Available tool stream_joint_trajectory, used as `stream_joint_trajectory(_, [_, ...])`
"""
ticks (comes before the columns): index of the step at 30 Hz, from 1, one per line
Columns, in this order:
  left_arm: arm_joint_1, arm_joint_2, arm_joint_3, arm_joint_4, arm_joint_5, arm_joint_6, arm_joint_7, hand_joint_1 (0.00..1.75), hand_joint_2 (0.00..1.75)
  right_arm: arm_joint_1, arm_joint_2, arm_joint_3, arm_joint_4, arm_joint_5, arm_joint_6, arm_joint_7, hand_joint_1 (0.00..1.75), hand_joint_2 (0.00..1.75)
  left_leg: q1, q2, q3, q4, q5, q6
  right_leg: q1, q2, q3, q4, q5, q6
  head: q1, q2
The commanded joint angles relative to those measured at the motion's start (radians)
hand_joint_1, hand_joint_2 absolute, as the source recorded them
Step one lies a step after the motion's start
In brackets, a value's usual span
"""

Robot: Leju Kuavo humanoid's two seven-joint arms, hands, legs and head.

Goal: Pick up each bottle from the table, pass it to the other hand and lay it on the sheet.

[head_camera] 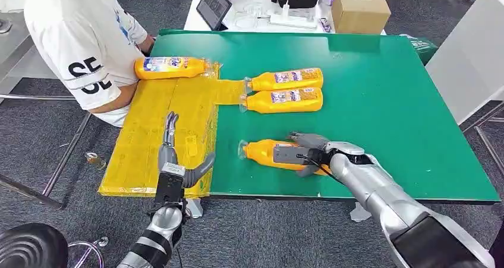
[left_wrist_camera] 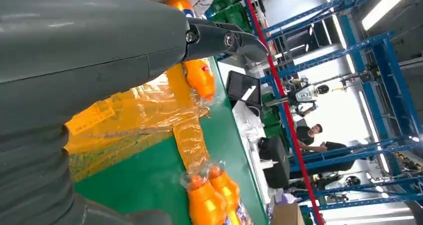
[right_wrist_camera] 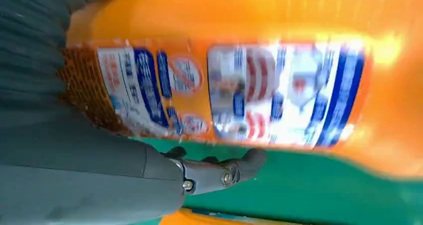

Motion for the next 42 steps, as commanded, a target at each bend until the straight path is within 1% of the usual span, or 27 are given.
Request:
stream_joint_trajectory(1, [-0.028, 0.003, 0.019, 0.058, 0.002, -0.003, 0.005, 0.0, 1.75, -0.012, 0.017, 0.07, 0.079, 0.007, 0.004, 0.001, 1.75, 1.75, 0.001, 0.001, 0.004, -0.001, -0.001, 0.001, 0.002, -0.001, 0.004, -0.002, 0.0, -0.003, 0.0, 0.0])
stream_joint_trajectory(7, [-0.018, 0.004, 0.022, 0.046, 0.003, 0.0, 0.005, 0.0, 1.75, -0.017, 0.01, 0.072, 0.06, 0.006, -0.013, -0.004, 1.75, 1.75, 0.0, 0.001, 0.003, -0.001, 0.0, 0.001, 0.001, 0.0, 0.003, -0.001, 0.0, -0.002, 0.0, 0.0])
stream_joint_trajectory(11, [-0.015, 0.005, 0.024, 0.041, 0.0, 0.001, 0.005, 0.0, 1.75, -0.004, 0.009, 0.064, 0.036, 0.0, -0.042, -0.004, 1.75, 1.75, 0.001, 0.003, 0.006, -0.001, -0.001, 0.001, 0.002, 0.001, 0.006, -0.002, -0.001, -0.004, 0.0, 0.0])
stream_joint_trajectory(13, [-0.009, 0.007, 0.028, 0.035, -0.001, 0.008, 0.005, 0.0, 1.75, 0.025, 0.01, 0.02, -0.003, -0.017, -0.136, -0.013, 1.75, 1.75, 0.001, 0.002, 0.005, -0.001, -0.001, 0.001, 0.002, 0.0, 0.005, -0.002, -0.001, -0.003, 0.0, 0.0])
stream_joint_trajectory(14, [-0.001, 0.008, 0.034, 0.023, -0.004, 0.007, 0.005, 0.0, 1.75, 0.058, 0.016, -0.025, -0.047, -0.032, -0.208, -0.015, 1.75, 1.75, 0.0, 0.001, 0.004, -0.001, -0.001, 0.001, 0.001, 0.0, 0.004, -0.001, 0.0, -0.002, 0.0, 0.0])
stream_joint_trajectory(16, [0.005, 0.009, 0.037, 0.016, -0.005, 0.003, 0.005, 0.0, 1.75, 0.072, 0.017, -0.029, -0.072, -0.028, -0.219, -0.003, 1.75, 1.75, 0.001, 0.002, 0.004, -0.001, -0.001, 0.001, 0.001, 0.0, 0.004, -0.002, 0.0, -0.002, 0.0, 0.0])
stream_joint_trajectory(17, [0.014, 0.002, 0.055, 0.002, -0.014, 0.003, 0.005, 0.0, 1.75, 0.133, 0.024, -0.126, -0.176, -0.039, -0.352, -0.025, 1.75, 1.75, 0.001, 0.003, 0.006, -0.002, -0.002, 0.001, 0.002, 0.001, 0.006, -0.003, 0.0, -0.003, -0.001, 0.0])
stream_joint_trajectory(18, [0.033, -0.005, 0.076, -0.028, -0.023, -0.012, 0.005, 0.0, 1.75, 0.213, 0.049, -0.232, -0.317, -0.008, -0.468, -0.034, 1.75, 1.75, 0.001, 0.003, 0.006, -0.001, -0.002, 0.001, 0.002, 0.001, 0.006, -0.002, -0.001, -0.004, 0.001, 0.0])
stream_joint_trajectory(19, [0.046, -0.012, 0.096, -0.045, -0.023, -0.036, 0.005, 0.0, 1.75, 0.284, 0.081, -0.324, -0.451, 0.013, -0.557, -0.04, 1.75, 1.75, 0.001, 0.003, 0.005, -0.001, -0.002, 0.001, 0.002, 0.001, 0.005, -0.002, -0.001, -0.003, -0.001, 0.0])
stream_joint_trajectory(20, [0.058, -0.026, 0.125, -0.056, -0.001, -0.093, 0.005, 0.0, 1.75, 0.348, 0.114, -0.397, -0.584, 0.058, -0.637, -0.046, 1.75, 1.75, 0.001, 0.006, 0.007, -0.002, -0.003, 0.001, 0.002, 0.004, 0.006, -0.003, -0.001, -0.004, 0.0, 0.0])
stream_joint_trajectory(21, [0.072, -0.044, 0.157, -0.077, 0.058, -0.207, 0.034, 0.0, 1.75, 0.418, 0.156, -0.477, -0.742, 0.12, -0.742, -0.057, 1.75, 1.75, 0.002, 0.007, 0.005, -0.001, -0.003, 0.001, 0.003, 0.005, 0.004, -0.002, -0.001, -0.004, 0.001, 0.0])
stream_joint_trajectory(22, [0.079, -0.058, 0.174, -0.092, 0.121, -0.295, 0.079, 0.0, 1.75, 0.455, 0.174, -0.514, -0.832, 0.147, -0.78, -0.066, 1.75, 1.75, 0.002, 0.008, 0.006, -0.001, -0.004, 0.001, 0.003, 0.006, 0.005, -0.001, -0.002, -0.005, 0.0, 0.0])
stream_joint_trajectory(23, [0.08, -0.06, 0.176, -0.097, 0.143, -0.33, 0.098, 0.0, 1.75, 0.48, 0.177, -0.534, -0.889, 0.162, -0.798, -0.07, 1.75, 1.75, 0.001, 0.007, 0.002, 0.0, -0.003, 0.0, 0.002, 0.006, 0.001, 0.0, -0.001, -0.004, 0.0, 0.0])
stream_joint_trajectory(24, [0.076, -0.061, 0.173, -0.09, 0.142, -0.335, 0.097, 0.0, 1.75, 0.49, 0.172, -0.544, -0.918, 0.168, -0.781, -0.059, 1.75, 1.75, 0.001, 0.007, 0.003, 0.001, -0.005, 0.0, 0.003, 0.005, 0.001, 0.002, -0.003, -0.005, -0.001, 0.0])
stream_joint_trajectory(25, [0.073, -0.062, 0.174, -0.084, 0.143, -0.337, 0.097, 0.0, 1.75, 0.491, 0.173, -0.551, -0.918, 0.169, -0.776, -0.06, 1.75, 1.75, 0.001, 0.001, -0.001, 0.0, -0.003, 0.0, 0.002, 0.0, -0.001, 0.001, -0.002, -0.003, -0.001, 0.0])
stream_joint_trajectory(26, [0.069, -0.064, 0.179, -0.079, 0.182, -0.38, 0.12, 0.0, 1.75, 0.501, 0.198, -0.58, -0.934, 0.152, -0.844, -0.112, 1.75, 1.75, 0.001, 0.001, 0.001, 0.001, -0.004, 0.0, 0.002, -0.001, 0.0, 0.002, -0.003, -0.004, -0.001, 0.0])
stream_joint_trajectory(27, [0.063, -0.062, 0.17, -0.076, 0.235, -0.452, 0.147, 0.0, 1.75, 0.519, 0.224, -0.622, -0.96, 0.127, -0.924, -0.185, 1.75, 1.75, 0.001, -0.002, -0.002, 0.0, -0.002, 0.0, 0.002, -0.003, -0.001, 0.001, -0.003, -0.003, -0.001, 0.0])
stream_joint_trajectory(28, [0.059, -0.058, 0.157, -0.077, 0.257, -0.483, 0.161, 0.0, 1.75, 0.537, 0.246, -0.656, -0.991, 0.108, -0.93, -0.229, 1.75, 1.75, 0.001, -0.002, 0.0, 0.0, -0.003, 0.001, 0.002, -0.004, 0.001, 0.0, -0.004, -0.003, 0.0, 0.0])
stream_joint_trajectory(29, [0.056, -0.054, 0.143, -0.081, 0.285, -0.52, 0.176, 0.0, 1.75, 0.56, 0.293, -0.724, -1.024, 0.128, -0.93, -0.296, 1.75, 1.75, 0.001, -0.001, 0.003, 0.0, -0.004, 0.002, 0.003, -0.004, 0.004, -0.001, -0.004, -0.004, 0.0, 0.0])
stream_joint_trajectory(30, [0.055, -0.052, 0.131, -0.087, 0.302, -0.543, 0.188, 0.0, 1.75, 0.572, 0.309, -0.747, -1.038, 0.107, -0.93, -0.328, 1.75, 1.75, 0.0, -0.002, -0.002, 0.0, -0.001, 0.001, 0.001, -0.003, -0.001, 0.001, -0.002, -0.003, 0.001, 0.0])
stream_joint_trajectory(32, [0.057, -0.046, 0.113, -0.1, 0.328, -0.571, 0.203, 0.0, 1.75, 0.584, 0.34, -0.79, -1.044, 0.104, -0.93, -0.383, 1.75, 1.75, 0.001, 0.002, 0.001, 0.001, -0.004, 0.002, 0.001, -0.001, 0.002, 0.001, -0.003, -0.005, 0.0, 0.0])
stream_joint_trajectory(33, [0.06, -0.04, 0.099, -0.113, 0.354, -0.605, 0.219, 0.0, 1.75, 0.588, 0.349, -0.802, -1.026, 0.087, -0.93, -0.405, 1.75, 1.75, 0.0, 0.001, -0.002, 0.0, -0.002, 0.001, 0.0, -0.001, -0.001, 0.001, -0.002, -0.003, 0.0, 0.0])
stream_joint_trajectory(36, [0.075, -0.026, 0.07, -0.145, 0.396, -0.66, 0.225, 0.0, 1.75, 0.588, 0.302, -0.742, -0.926, 0.045, -0.927, -0.405, 1.75, 1.75, 0.0, -0.001, 0.001, -0.001, -0.002, 0.001, 0.001, -0.004, 0.002, -0.001, -0.002, -0.004, 0.0, 0.0])
stream_joint_trajectory(37, [0.079, -0.021, 0.061, -0.157, 0.407, -0.679, 0.226, 0.0, 1.75, 0.59, 0.292, -0.72, -0.889, 0.029, -0.903, -0.401, 1.75, 1.75, 0.0, 0.0, 0.0, -0.001, -0.001, 0.0, 0.001, -0.002, 0.0, -0.002, -0.001, -0.003, 0.0, 0.0])
stream_joint_trajectory(40, [0.083, -0.019, 0.056, -0.168, 0.407, -0.68, 0.226, 0.0, 1.75, 0.589, 0.293, -0.71, -0.852, 0.012, -0.922, -0.427, 1.75, 1.75, 0.0, 0.003, 0.003, -0.002, -0.002, 0.001, 0.001, 0.001, 0.003, -0.002, -0.001, -0.003, 0.0, 0.0])
stream_joint_trajectory(41, [0.083, -0.017, 0.053, -0.168, 0.414, -0.69, 0.227, 0.0, 1.75, 0.589, 0.29, -0.7, -0.847, -0.008, -0.892, -0.421, 1.75, 1.75, 0.0, 0.002, 0.001, -0.002, -0.002, 0.001, 0.0, 0.001, 0.001, -0.002, -0.001, -0.002, 0.0, 0.0])
stream_joint_trajectory(42, [0.084, -0.014, 0.045, -0.172, 0.44, -0.725, 0.231, 0.0, 1.75, 0.594, 0.28, -0.679, -0.81, -0.013, -0.84, -0.409, 1.75, 1.75, 0.001, 0.003, 0.003, -0.002, -0.003, 0.001, 0.001, 0.002, 0.002, -0.002, -0.001, -0.003, 0.0, 0.0])
